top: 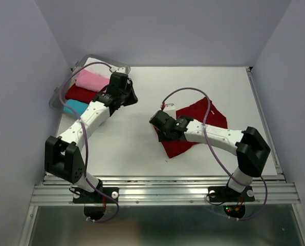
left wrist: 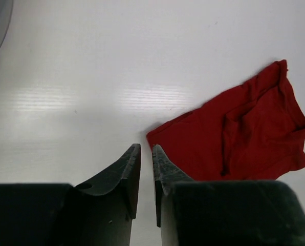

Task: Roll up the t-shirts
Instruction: Roll the T-shirt to the center of the board.

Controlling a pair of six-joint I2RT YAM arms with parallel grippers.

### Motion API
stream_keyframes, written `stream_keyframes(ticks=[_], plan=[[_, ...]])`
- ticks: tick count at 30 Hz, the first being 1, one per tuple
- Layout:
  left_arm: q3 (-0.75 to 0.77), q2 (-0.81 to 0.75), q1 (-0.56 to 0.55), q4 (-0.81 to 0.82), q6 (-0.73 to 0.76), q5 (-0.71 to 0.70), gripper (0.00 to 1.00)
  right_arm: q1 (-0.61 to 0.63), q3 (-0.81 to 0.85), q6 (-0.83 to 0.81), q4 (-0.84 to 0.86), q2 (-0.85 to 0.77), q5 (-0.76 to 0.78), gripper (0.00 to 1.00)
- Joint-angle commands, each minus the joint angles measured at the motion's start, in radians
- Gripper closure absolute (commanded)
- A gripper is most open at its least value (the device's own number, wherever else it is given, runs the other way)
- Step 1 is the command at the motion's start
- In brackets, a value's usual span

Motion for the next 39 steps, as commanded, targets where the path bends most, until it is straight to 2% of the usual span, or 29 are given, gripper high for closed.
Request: stream_keyframes(ticks=[1,2,3,5,11,16,19,23,24,26,27,32,35,39], plan=[[-0.112,-0.058,0.052,-0.022,-0.005,0.040,0.71,0.034,0.101,-0.116,-0.029,0.094,0.071,0.42],[-0.150,-0.085,0.060,-0.019,-0.008,0.041,0.66,0.034,0.123,-0.130,-0.021,0.114,0.071,0.42],[-0.169,-0.099,0.074,-0.017,-0.009,0.049,0.66,0.034,0.137,-0.147,-0.018,0.131,0.073,0.42],[-0.219,-0.134,0.083,-0.013,-0.012,0.060,0.56,0.044,0.171,-0.162,-0.009,0.183,0.080,0.42],[-0.309,-0.179,0.107,0.000,-0.038,0.084,0.43,0.054,0.214,-0.220,0.016,0.305,0.108,0.41],[-0.333,-0.185,0.111,0.003,-0.043,0.104,0.36,0.054,0.213,-0.227,0.011,0.388,0.159,0.41],[-0.359,-0.193,0.115,0.015,-0.057,0.129,0.35,0.054,0.197,-0.224,0.025,0.423,0.174,0.45],[-0.411,-0.201,0.118,0.046,-0.080,0.164,0.35,0.054,0.185,-0.213,0.031,0.449,0.203,0.64],[-0.419,-0.202,0.118,0.061,-0.087,0.179,0.35,0.054,0.182,-0.208,0.033,0.449,0.208,0.77],[-0.450,-0.210,0.118,0.081,-0.091,0.198,0.34,0.054,0.177,-0.204,0.046,0.426,0.202,0.90],[-0.459,-0.211,0.118,0.102,-0.091,0.213,0.32,0.054,0.164,-0.205,0.057,0.415,0.197,0.99],[-0.535,-0.225,0.117,0.187,-0.077,0.274,0.26,0.054,0.107,-0.221,0.163,0.316,0.105,0.99],[-0.583,-0.228,0.117,0.248,-0.094,0.284,0.27,0.054,0.067,-0.219,0.230,0.244,0.048,0.99],[-0.585,-0.192,0.117,0.293,-0.083,0.395,0.26,0.054,0.012,-0.225,0.331,0.204,-0.045,0.99]])
